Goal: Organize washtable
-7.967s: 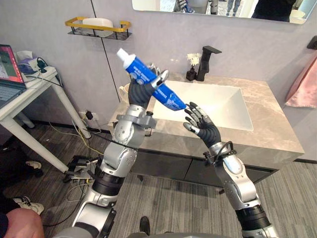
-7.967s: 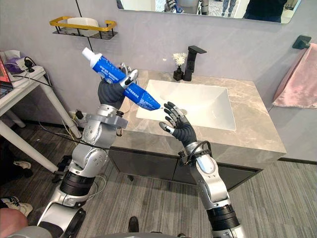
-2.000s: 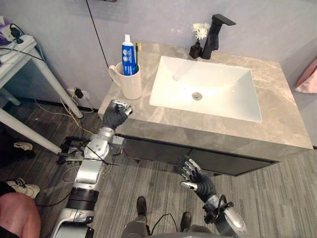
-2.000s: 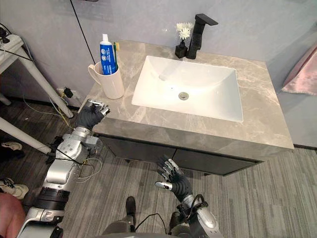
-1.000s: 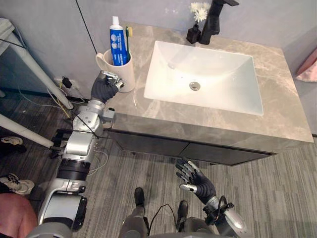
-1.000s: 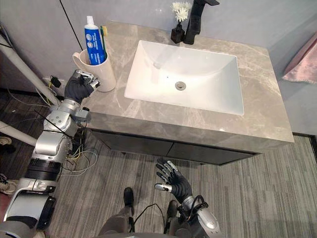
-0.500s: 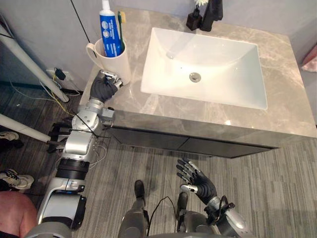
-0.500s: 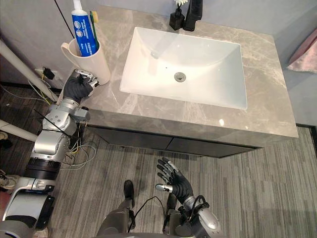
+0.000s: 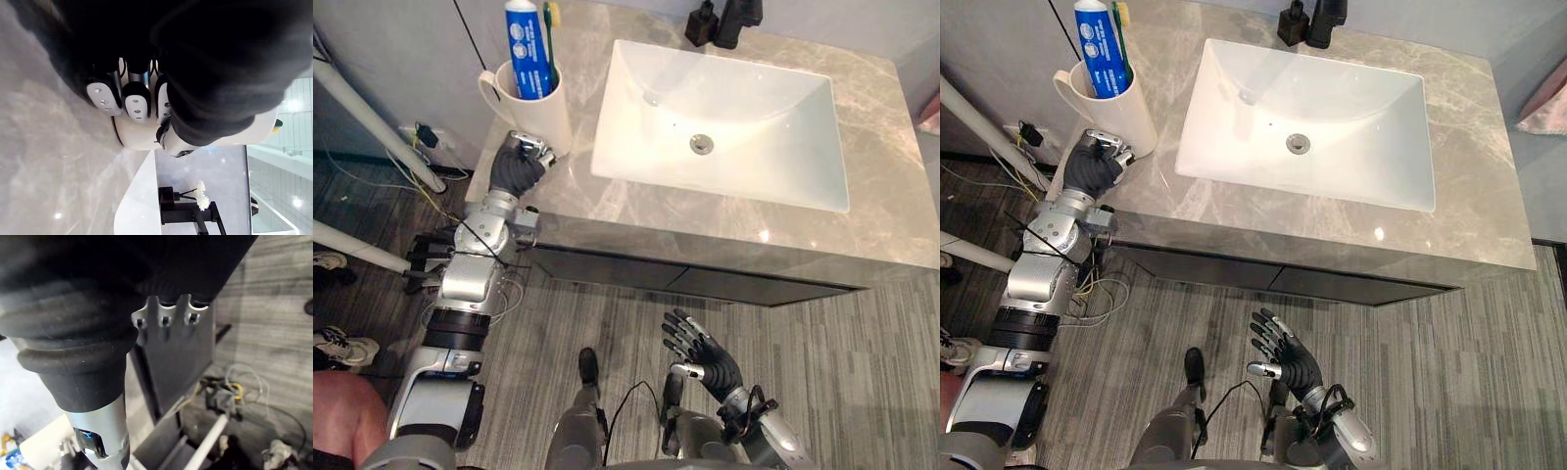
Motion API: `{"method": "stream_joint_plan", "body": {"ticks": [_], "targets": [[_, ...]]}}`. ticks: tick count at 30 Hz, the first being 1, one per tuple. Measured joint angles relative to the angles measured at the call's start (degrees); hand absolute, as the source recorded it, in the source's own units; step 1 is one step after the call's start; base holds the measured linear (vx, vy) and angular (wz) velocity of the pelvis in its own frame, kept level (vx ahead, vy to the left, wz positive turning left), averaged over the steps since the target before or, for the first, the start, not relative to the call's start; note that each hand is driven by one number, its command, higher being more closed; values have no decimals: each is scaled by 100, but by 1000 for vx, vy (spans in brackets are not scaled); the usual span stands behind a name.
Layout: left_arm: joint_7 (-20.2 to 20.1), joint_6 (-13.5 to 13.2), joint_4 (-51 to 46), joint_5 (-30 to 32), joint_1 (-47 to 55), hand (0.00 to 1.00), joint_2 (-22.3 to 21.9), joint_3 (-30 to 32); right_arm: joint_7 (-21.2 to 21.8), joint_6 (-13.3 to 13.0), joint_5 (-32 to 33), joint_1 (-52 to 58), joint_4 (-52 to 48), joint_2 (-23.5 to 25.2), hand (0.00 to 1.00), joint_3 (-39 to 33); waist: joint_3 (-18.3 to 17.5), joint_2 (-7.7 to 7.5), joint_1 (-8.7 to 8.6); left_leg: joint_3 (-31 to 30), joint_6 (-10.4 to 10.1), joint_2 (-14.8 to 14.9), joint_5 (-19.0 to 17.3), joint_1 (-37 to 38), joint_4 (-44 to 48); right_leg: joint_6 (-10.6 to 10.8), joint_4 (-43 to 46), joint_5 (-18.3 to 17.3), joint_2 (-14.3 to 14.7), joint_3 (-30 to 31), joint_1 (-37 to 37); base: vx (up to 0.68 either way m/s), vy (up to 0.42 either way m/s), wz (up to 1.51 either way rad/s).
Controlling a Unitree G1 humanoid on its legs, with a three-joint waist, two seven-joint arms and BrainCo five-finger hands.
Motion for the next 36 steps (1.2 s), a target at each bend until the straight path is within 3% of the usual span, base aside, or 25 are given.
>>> {"method": "stream_joint_plan", "body": {"ticks": [6,15,21,36], "targets": [[8,21,304,7,-430,100,64,-26,13,0,1,0,-22,0,0,11,65,-33,-9,-3,-3,2,-2,-38,0,0,-9,1,-2,7,-29,0,0,0],[125,30,994,7,-1483,100,413,-695,122,-5,2,-21,-102,-89,0,66,146,-135,-16,12,-3,8,-1,-155,31,8,-108,75,13,59,-121,37,5,-2],[150,28,1308,-8,-1827,100,470,-838,119,-10,1,-20,-101,-105,0,266,151,-137,-114,66,-3,13,-2,-218,15,13,-110,96,14,125,-217,4,13,-5],[344,26,2183,-132,-3295,100,750,-1132,63,-71,1,-25,-103,-102,0,257,356,-233,-172,142,0,32,4,-505,37,-5,-197,187,43,208,-511,12,8,-4]]}}
